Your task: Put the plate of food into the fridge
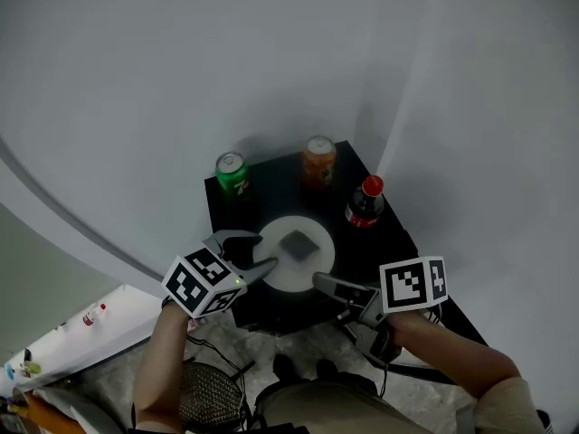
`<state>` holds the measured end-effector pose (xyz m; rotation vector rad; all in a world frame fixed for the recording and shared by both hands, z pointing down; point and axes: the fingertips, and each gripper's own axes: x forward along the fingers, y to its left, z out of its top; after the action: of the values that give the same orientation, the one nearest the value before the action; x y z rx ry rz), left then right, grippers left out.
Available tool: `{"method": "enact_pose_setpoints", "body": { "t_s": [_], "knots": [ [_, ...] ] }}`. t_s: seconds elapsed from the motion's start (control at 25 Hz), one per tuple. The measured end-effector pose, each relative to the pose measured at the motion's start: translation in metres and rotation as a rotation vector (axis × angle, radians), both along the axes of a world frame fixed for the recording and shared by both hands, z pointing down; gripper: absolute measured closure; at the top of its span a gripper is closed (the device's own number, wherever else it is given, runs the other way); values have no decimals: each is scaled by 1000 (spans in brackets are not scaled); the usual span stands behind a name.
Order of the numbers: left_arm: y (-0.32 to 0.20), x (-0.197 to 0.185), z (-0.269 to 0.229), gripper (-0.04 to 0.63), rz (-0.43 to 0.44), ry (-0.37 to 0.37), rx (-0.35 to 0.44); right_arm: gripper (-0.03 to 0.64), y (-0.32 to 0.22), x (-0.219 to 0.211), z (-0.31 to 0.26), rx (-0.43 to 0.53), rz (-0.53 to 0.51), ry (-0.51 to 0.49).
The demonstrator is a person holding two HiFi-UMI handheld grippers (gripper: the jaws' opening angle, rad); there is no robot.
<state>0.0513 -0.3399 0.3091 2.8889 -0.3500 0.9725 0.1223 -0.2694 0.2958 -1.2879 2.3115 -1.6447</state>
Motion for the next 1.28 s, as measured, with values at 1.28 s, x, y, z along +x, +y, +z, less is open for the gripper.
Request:
{"method": "enact_pose_setpoints", "body": {
  "t_s": [1.28],
  "knots": [
    [-13,0,7,437,71,-76,-171,399,17,0,-5,129,124,-63]
  ]
}}
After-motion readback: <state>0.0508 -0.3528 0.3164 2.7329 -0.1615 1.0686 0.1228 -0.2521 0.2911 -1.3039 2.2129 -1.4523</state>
